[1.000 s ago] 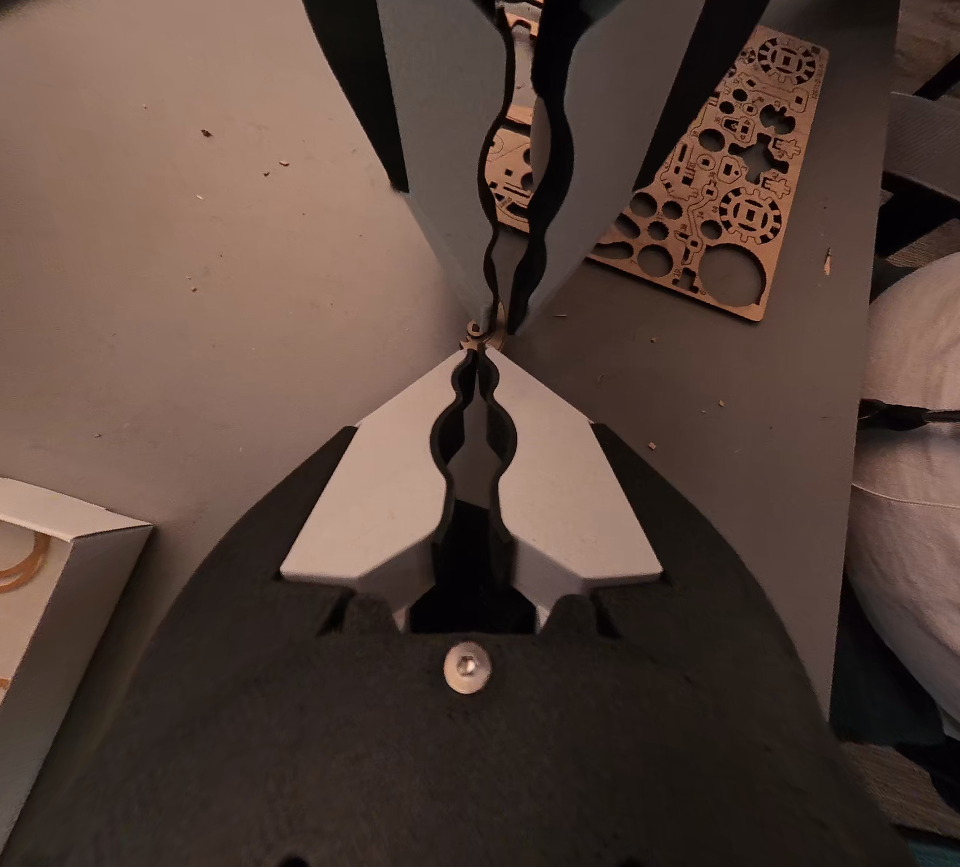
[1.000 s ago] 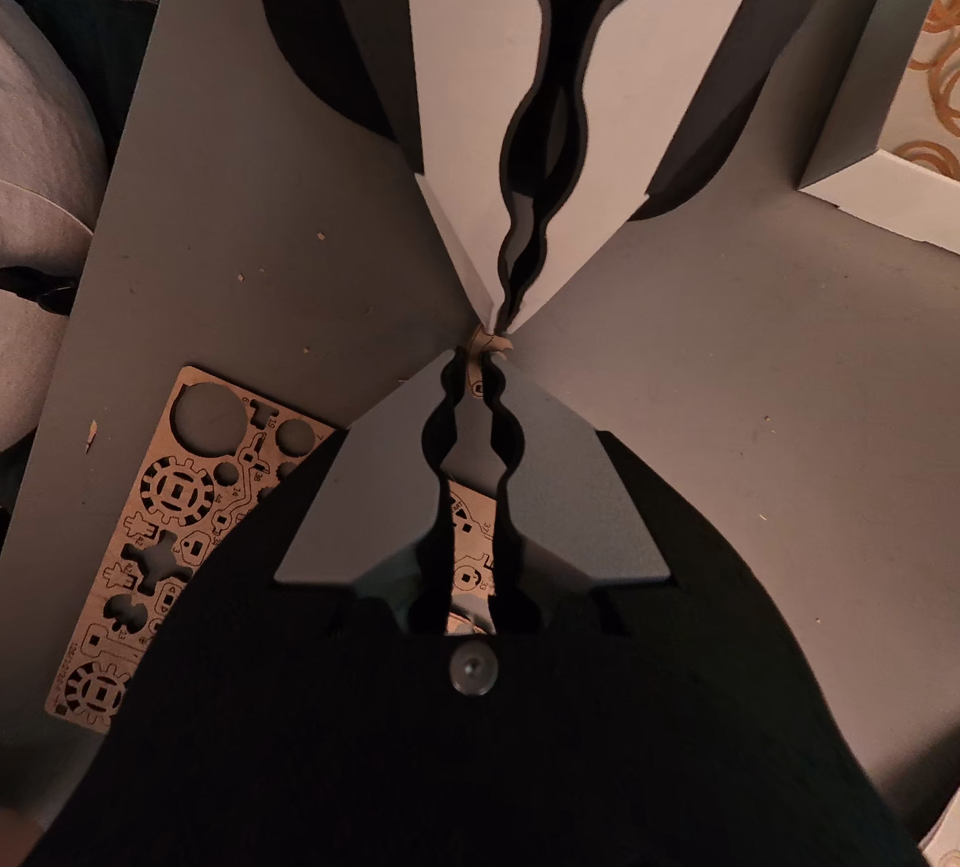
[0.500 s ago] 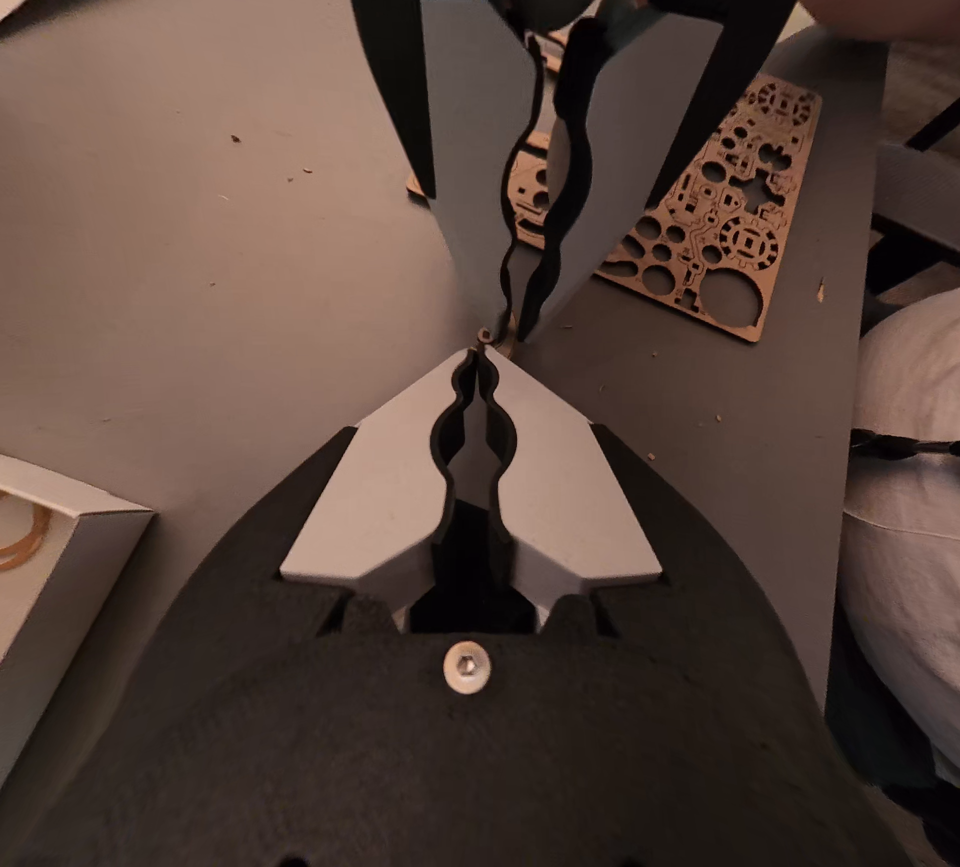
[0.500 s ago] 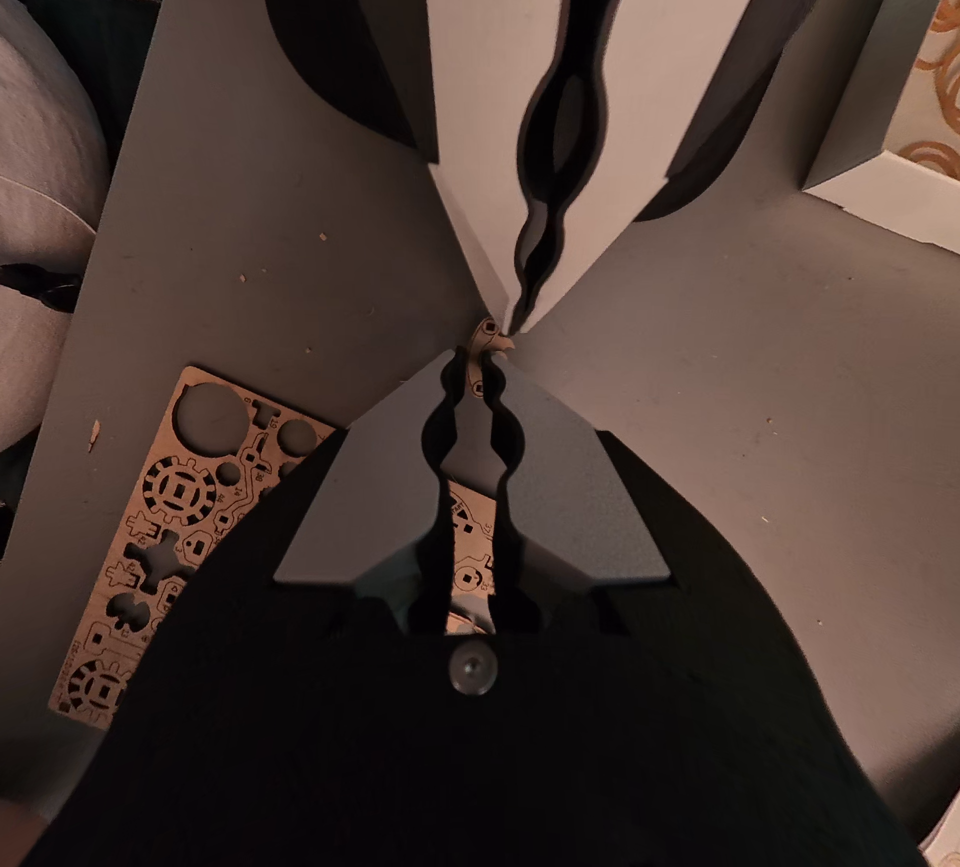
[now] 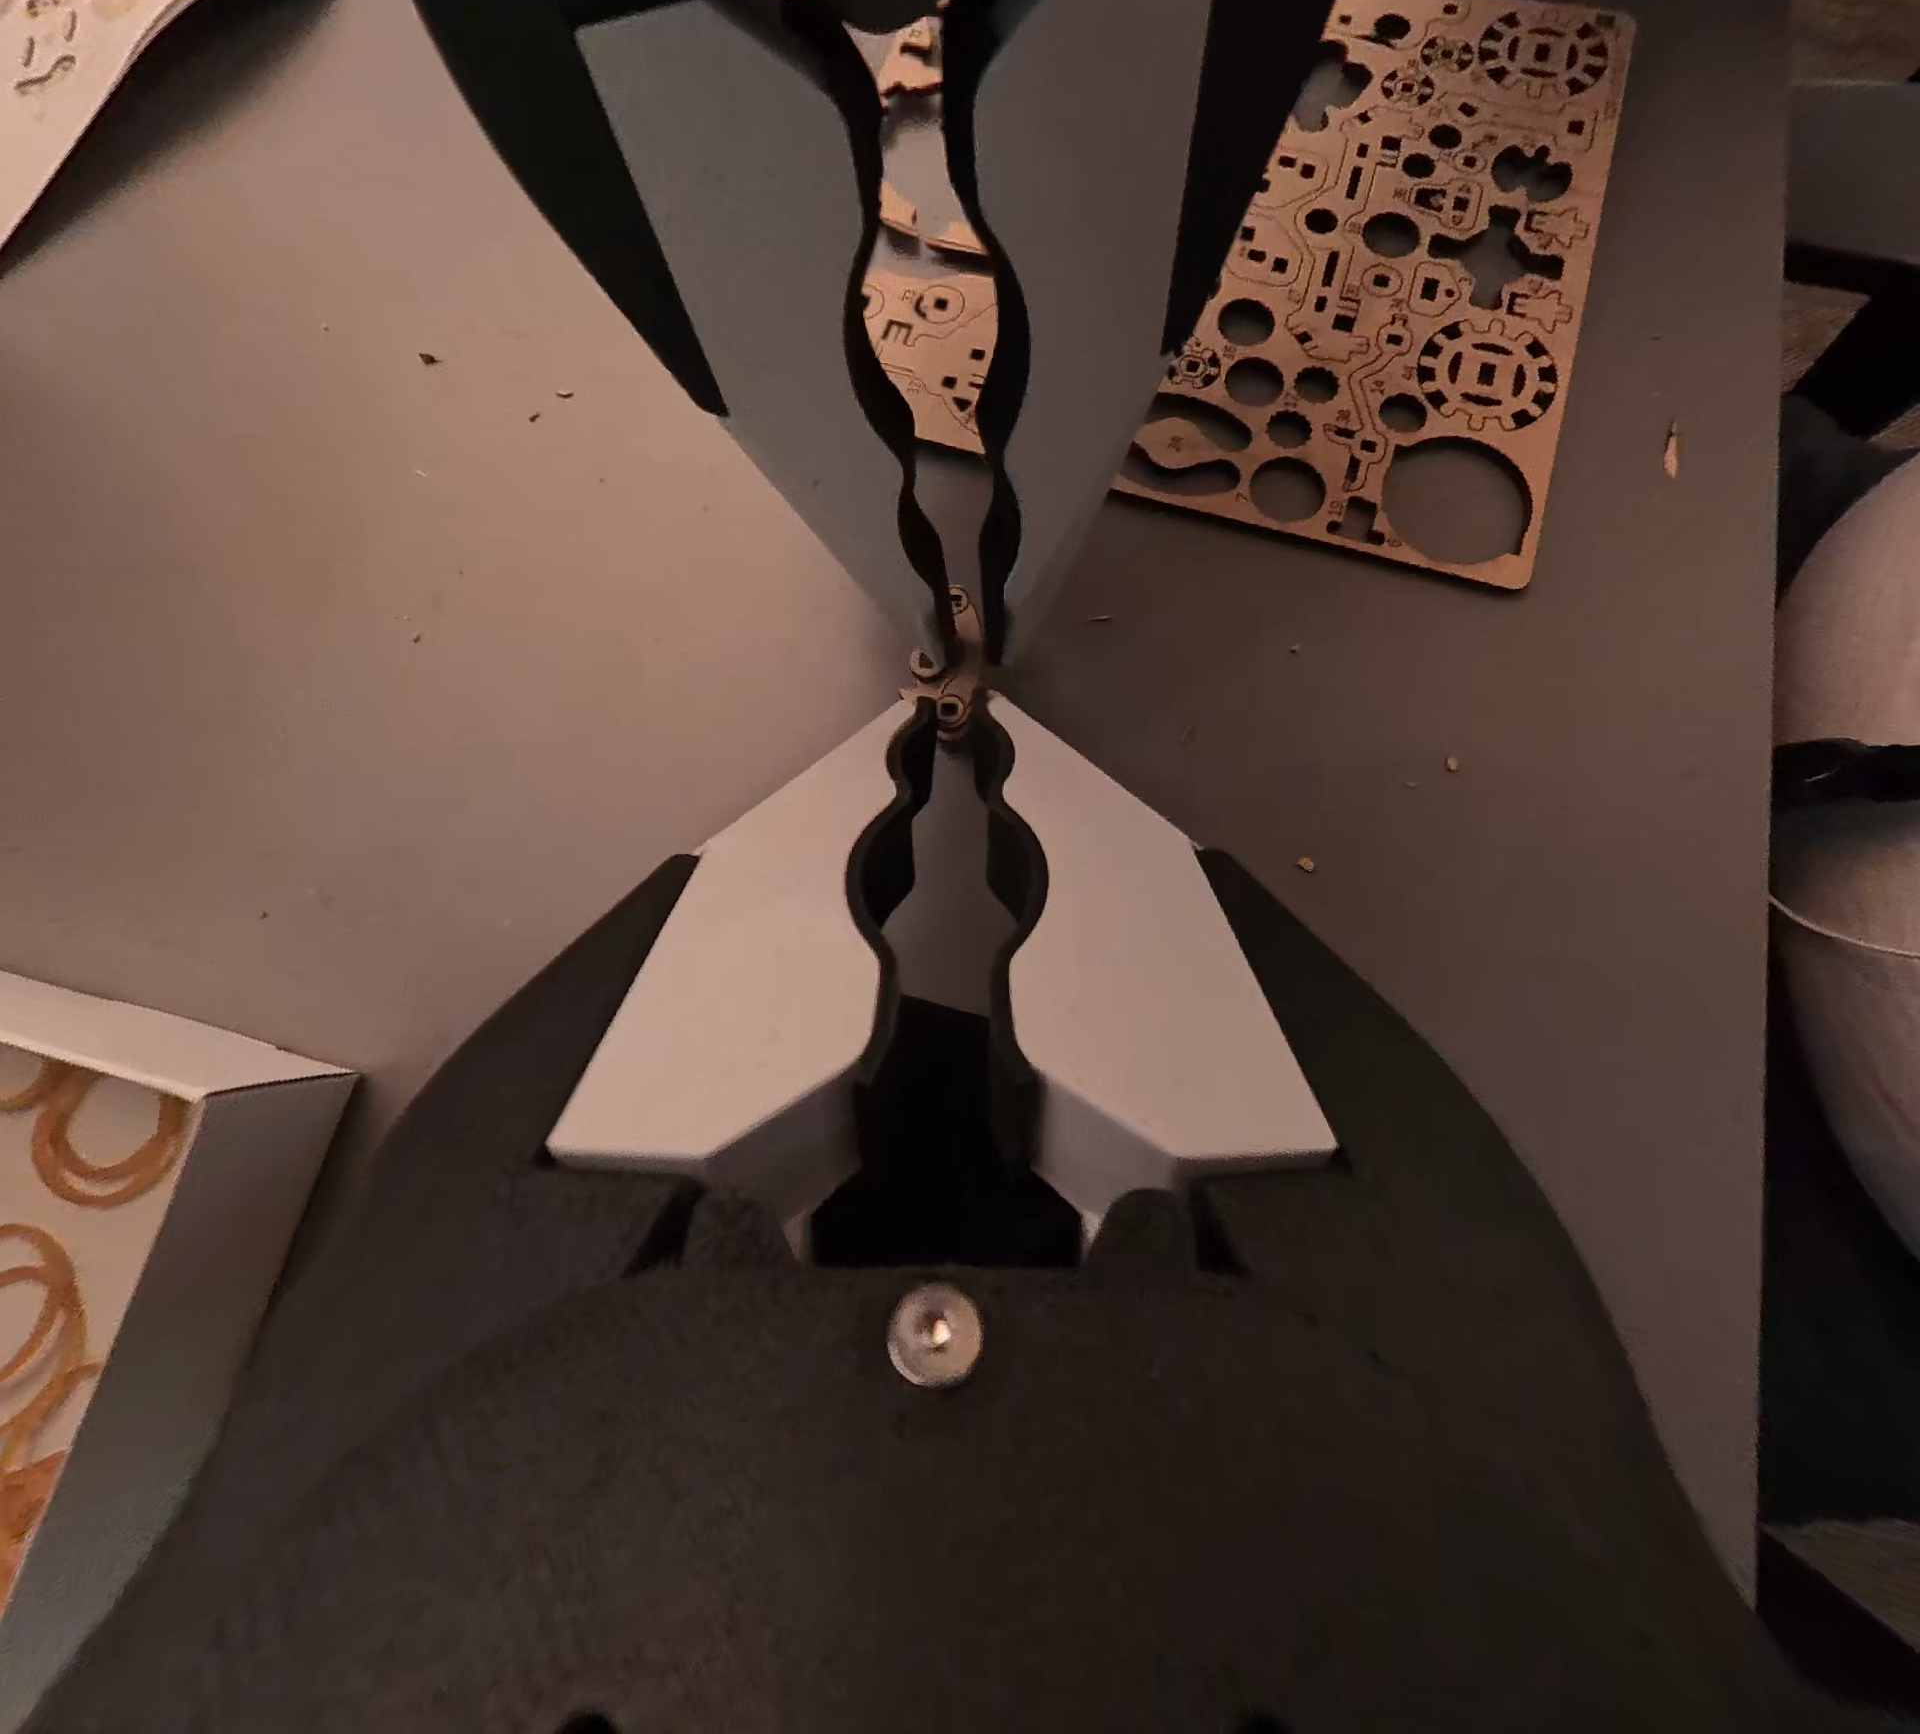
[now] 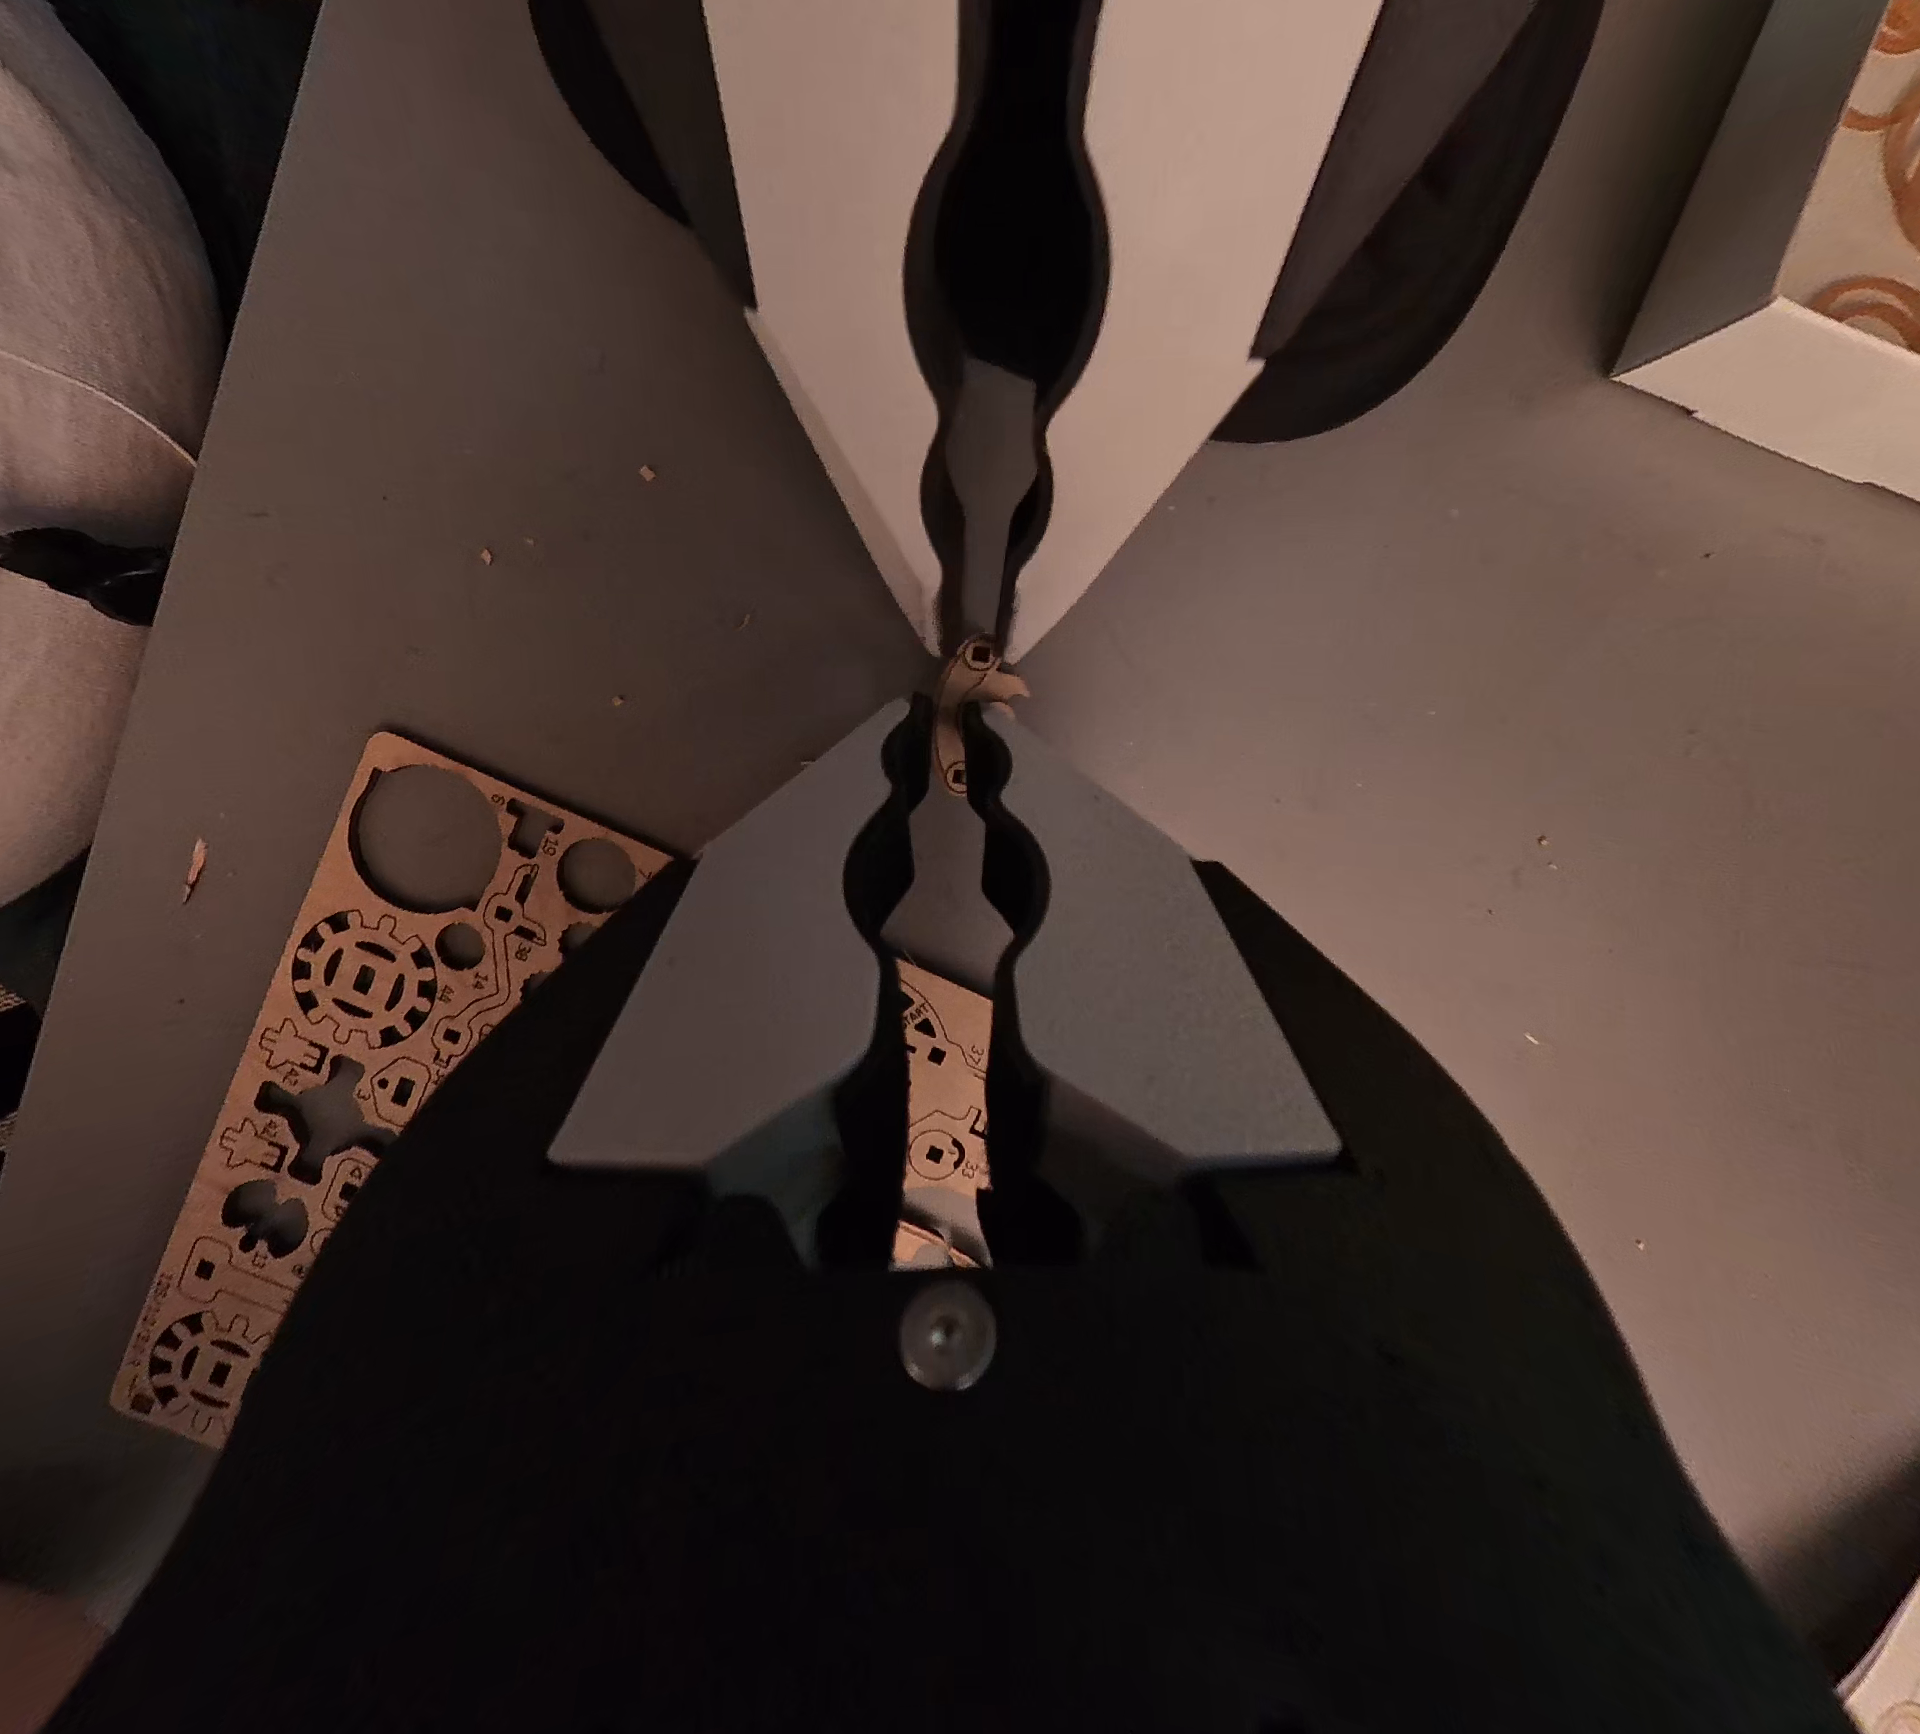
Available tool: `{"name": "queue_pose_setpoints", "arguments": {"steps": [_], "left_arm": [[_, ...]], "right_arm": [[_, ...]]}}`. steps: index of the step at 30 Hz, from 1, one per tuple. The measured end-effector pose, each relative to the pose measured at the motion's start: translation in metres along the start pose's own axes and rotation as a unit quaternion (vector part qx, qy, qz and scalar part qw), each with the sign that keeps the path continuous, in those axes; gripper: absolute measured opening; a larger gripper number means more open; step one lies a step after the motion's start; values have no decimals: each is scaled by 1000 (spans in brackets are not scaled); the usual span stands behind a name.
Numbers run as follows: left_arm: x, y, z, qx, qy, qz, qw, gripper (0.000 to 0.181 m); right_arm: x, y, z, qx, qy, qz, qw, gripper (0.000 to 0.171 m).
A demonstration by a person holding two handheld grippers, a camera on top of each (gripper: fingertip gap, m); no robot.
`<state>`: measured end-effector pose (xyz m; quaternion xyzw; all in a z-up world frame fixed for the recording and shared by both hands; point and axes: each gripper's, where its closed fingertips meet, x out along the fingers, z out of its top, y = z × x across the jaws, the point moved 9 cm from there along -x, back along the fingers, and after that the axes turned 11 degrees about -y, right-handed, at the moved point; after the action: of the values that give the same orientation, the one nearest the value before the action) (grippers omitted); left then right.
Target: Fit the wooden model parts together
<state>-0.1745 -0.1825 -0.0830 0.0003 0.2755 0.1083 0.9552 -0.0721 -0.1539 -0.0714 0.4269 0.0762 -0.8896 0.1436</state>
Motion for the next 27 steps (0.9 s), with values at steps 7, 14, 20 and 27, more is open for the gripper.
{"name": "queue_pose_setpoints", "arguments": {"steps": [7,14,20,27], "left_arm": [[2,-1,0,26,3,7,1000,8],[3,-1,1,43,3,12,999,0],[3,0,2,39,3,6,999,4],[3,-1,1,46,0,1,999,4]], "right_arm": [[0,0,0,1,-1,1,1000,4],[0,0,0,-1,2,1,1000,4],[0,0,0,1,-1,2,1000,4],[0,-1,0,1,-1,3,1000,4]]}}
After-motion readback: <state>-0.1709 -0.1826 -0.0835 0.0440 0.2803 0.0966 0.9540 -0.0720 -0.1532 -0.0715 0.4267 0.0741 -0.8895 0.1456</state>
